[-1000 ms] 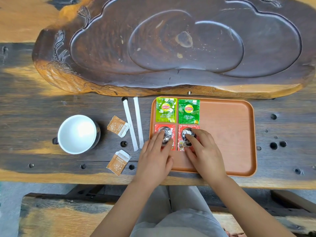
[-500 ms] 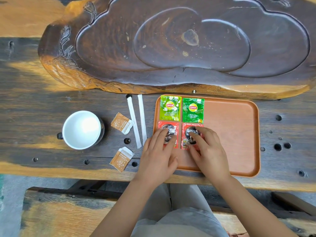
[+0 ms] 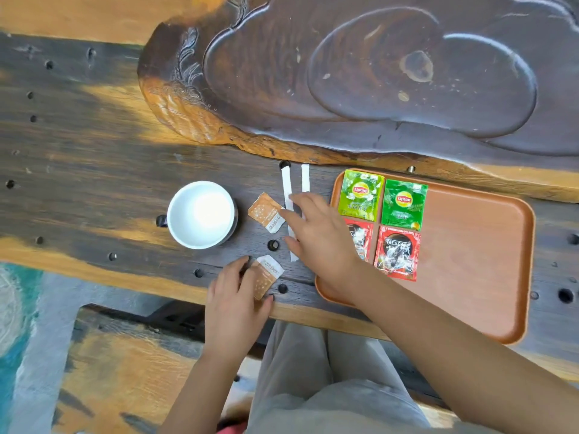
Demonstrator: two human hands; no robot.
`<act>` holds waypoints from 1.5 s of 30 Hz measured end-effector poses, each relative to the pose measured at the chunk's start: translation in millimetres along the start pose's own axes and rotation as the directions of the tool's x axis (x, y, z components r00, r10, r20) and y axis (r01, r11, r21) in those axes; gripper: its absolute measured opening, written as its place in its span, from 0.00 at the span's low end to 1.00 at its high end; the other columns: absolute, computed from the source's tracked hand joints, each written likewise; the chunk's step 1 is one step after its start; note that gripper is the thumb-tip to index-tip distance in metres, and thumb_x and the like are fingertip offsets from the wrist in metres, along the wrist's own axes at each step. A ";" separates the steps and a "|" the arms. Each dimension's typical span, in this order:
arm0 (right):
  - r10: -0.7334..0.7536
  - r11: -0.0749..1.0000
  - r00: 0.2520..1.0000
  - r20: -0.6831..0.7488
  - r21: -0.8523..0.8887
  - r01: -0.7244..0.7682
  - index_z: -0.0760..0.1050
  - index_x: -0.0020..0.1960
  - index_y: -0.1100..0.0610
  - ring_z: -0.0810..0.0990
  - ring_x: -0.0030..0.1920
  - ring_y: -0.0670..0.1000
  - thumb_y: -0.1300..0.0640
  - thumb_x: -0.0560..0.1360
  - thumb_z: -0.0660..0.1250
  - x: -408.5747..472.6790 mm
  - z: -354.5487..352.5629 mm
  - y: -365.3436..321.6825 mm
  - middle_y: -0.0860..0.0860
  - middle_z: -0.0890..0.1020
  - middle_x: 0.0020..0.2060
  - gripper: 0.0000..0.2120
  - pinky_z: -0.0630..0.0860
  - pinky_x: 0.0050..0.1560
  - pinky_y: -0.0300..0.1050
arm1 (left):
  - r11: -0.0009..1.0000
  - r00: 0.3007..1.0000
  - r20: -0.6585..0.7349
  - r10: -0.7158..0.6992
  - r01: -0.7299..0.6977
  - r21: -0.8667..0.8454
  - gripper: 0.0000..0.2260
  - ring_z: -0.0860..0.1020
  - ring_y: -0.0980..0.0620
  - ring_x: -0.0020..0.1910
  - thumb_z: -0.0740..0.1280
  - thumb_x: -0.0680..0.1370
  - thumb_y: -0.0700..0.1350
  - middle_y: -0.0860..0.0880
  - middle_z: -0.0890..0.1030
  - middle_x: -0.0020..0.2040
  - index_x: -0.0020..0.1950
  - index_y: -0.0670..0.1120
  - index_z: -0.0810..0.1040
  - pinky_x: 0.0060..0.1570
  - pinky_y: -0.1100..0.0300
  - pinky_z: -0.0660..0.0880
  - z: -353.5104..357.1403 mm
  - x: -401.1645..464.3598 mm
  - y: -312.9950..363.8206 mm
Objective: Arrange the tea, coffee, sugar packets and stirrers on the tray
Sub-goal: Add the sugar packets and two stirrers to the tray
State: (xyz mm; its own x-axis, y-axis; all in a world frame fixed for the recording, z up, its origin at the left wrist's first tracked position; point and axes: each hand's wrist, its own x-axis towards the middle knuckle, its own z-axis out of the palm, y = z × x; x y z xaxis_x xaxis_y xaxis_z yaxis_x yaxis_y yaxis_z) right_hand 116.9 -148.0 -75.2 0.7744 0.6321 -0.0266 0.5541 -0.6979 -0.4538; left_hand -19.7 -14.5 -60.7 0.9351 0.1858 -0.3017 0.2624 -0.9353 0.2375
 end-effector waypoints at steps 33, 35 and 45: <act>0.196 0.954 0.944 -0.264 0.274 -0.121 0.79 0.39 0.57 0.78 0.48 0.55 0.59 0.70 0.68 -63.7 -37.7 32.0 0.50 0.83 0.44 0.02 0.71 0.48 0.51 | 0.899 0.974 -0.203 0.098 -0.174 -0.402 0.06 0.72 0.53 0.52 0.64 0.71 0.44 0.49 0.78 0.52 0.42 0.44 0.79 0.55 0.72 0.64 -7.4 20.7 30.6; 0.194 0.960 0.952 -0.238 0.246 -0.134 0.78 0.40 0.55 0.78 0.47 0.57 0.59 0.70 0.68 -97.6 -46.7 52.1 0.50 0.83 0.45 0.01 0.73 0.47 0.54 | 0.881 0.956 -0.199 0.215 -0.278 -0.382 0.05 0.72 0.53 0.52 0.64 0.71 0.43 0.50 0.76 0.53 0.42 0.44 0.79 0.53 0.65 0.67 -4.9 27.1 44.2; 0.035 0.999 0.994 -0.101 0.003 -0.035 0.81 0.43 0.59 0.76 0.49 0.53 0.59 0.74 0.66 -173.3 -43.2 72.3 0.51 0.83 0.47 0.06 0.71 0.46 0.49 | 0.819 0.842 -0.016 0.539 -0.528 -0.225 0.05 0.72 0.52 0.53 0.63 0.72 0.41 0.47 0.80 0.51 0.41 0.43 0.78 0.54 0.61 0.66 20.7 29.4 80.1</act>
State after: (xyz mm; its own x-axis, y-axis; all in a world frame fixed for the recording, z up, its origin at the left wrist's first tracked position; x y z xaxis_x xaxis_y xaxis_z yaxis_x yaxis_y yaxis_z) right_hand 35.9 -322.6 -64.9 0.8203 0.5700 0.0478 0.5257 -0.7183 -0.4557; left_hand 23.9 -90.2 -69.6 0.9327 -0.3431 -0.1113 -0.2259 -0.7962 0.5613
